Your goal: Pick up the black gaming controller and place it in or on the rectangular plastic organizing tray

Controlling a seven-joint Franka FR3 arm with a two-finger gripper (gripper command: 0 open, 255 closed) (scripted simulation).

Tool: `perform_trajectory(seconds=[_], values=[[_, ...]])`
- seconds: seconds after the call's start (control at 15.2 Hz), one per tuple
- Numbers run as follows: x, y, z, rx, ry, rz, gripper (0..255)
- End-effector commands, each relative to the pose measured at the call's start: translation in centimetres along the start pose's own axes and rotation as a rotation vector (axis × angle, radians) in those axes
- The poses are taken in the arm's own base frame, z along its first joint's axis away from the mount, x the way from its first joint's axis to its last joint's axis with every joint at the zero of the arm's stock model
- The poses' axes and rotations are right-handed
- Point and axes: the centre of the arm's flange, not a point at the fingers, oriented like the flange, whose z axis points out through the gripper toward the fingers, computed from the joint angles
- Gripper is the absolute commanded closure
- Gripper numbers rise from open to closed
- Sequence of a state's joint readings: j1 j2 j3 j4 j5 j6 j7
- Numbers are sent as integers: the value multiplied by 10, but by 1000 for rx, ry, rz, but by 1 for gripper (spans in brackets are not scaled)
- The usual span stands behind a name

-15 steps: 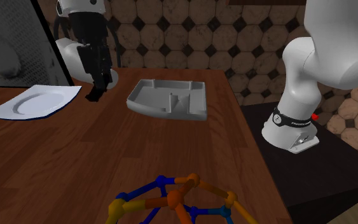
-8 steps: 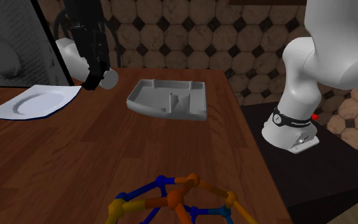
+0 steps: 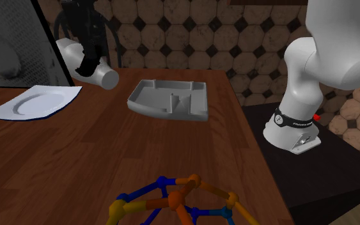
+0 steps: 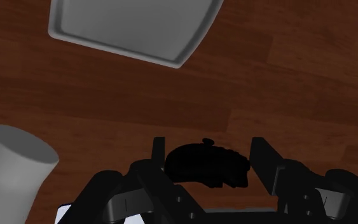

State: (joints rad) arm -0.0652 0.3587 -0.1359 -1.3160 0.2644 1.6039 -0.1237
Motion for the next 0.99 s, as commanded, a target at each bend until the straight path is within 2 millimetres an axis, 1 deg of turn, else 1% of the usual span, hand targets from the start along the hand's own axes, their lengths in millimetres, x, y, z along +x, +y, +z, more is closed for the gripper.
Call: perform_trajectory(seconds=[0.0,0.92], values=[[0,-2,-6,0,0,0,255],[-185,7,-8,0,0,0,255]])
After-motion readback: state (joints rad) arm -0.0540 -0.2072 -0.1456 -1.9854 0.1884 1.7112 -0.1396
